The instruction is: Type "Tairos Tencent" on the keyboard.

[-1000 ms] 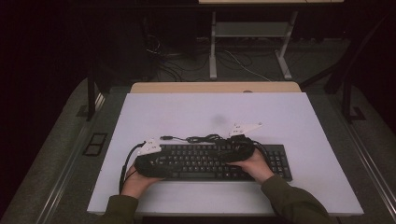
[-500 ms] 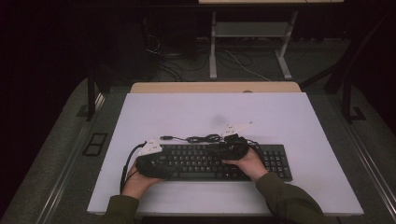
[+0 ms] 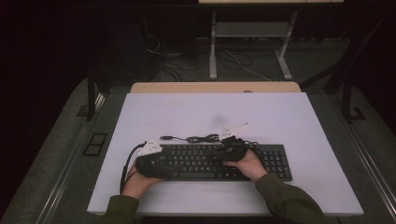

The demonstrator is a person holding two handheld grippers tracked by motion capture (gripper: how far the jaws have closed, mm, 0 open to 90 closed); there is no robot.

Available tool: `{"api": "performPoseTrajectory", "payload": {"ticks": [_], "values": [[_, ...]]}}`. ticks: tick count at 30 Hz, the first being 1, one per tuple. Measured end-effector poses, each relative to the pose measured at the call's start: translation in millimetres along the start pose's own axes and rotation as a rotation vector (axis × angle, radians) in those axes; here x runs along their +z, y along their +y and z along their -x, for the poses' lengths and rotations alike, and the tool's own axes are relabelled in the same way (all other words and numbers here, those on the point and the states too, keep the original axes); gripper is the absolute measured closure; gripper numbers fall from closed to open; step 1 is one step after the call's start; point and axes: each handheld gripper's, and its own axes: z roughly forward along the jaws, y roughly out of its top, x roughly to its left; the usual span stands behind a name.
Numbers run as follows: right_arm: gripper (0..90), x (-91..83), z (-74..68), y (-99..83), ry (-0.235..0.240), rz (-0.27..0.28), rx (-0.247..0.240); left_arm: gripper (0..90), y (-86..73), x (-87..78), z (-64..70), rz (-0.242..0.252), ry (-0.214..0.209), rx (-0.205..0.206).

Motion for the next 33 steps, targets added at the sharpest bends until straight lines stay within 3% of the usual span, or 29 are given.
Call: {"api": "performPoseTrajectory", "payload": {"ticks": [16, 33], "values": [[89.3, 6.2, -3.1, -1.7, -0.023, -0.064, -0.027, 16.6, 0.1, 0.0, 0.2, -0.005, 0.002, 0.005], [89.2, -1.5, -2.4, 0.9, -0.011, -0.013, -0.015, 16.6, 0.2, -0.2, 0.0, -0.002, 0.003, 0.006]]}}
